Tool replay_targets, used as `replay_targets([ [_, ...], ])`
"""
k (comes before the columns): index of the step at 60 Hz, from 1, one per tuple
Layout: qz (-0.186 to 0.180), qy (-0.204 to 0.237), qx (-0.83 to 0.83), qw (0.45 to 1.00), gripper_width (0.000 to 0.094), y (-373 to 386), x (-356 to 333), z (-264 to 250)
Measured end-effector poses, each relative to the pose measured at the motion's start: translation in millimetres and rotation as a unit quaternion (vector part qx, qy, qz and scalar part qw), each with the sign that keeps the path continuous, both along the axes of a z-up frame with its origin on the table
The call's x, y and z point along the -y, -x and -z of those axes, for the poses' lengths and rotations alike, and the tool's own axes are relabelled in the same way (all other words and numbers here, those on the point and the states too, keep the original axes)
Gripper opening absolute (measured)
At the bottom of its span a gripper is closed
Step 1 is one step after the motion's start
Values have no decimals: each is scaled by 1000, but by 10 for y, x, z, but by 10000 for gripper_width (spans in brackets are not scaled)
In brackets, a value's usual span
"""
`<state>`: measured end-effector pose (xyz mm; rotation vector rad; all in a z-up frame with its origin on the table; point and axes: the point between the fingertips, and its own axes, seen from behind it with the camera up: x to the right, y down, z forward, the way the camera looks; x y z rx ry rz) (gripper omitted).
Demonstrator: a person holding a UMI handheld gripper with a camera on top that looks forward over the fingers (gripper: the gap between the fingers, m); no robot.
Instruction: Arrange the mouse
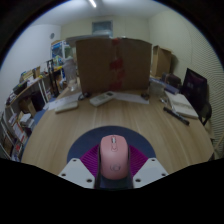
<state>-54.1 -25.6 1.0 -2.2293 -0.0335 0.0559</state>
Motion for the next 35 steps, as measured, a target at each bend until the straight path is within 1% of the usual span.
replay_targets([
  [2,3,17,4,1000,368,-12,36,131],
  [3,2,20,9,1000,439,-22,54,213],
  [4,0,4,14,1000,356,-23,-8,179],
  [5,-1,9,20,1000,400,-7,31,133],
  [8,-5,13,28,1000,437,-24,48,136],
  [9,-5,15,28,999,496,-24,42,139],
  [10,-5,16,27,1000,472,-20,33,140],
  [11,-5,20,25,999,489,-19,30,146],
  [12,-6,25,23,999,526,-19,36,151],
  [14,-3,35,18,999,550,-20,46,163],
  [15,-1,43,13,999,618,-27,54,169],
  [17,-2,58,2,998,724,-21,111,163],
  [20,-9,66,-18,998,884,20,229,106],
  [21,-11,66,-24,998,879,30,266,64],
  [22,-14,62,-29,998,850,42,309,11],
  [24,-12,58,-38,998,844,20,383,-110],
  [27,-9,53,-43,998,847,-34,534,-276],
  [31,-15,46,-41,998,846,-132,789,-480],
  [35,-6,41,-40,998,845,-282,1066,-680],
])
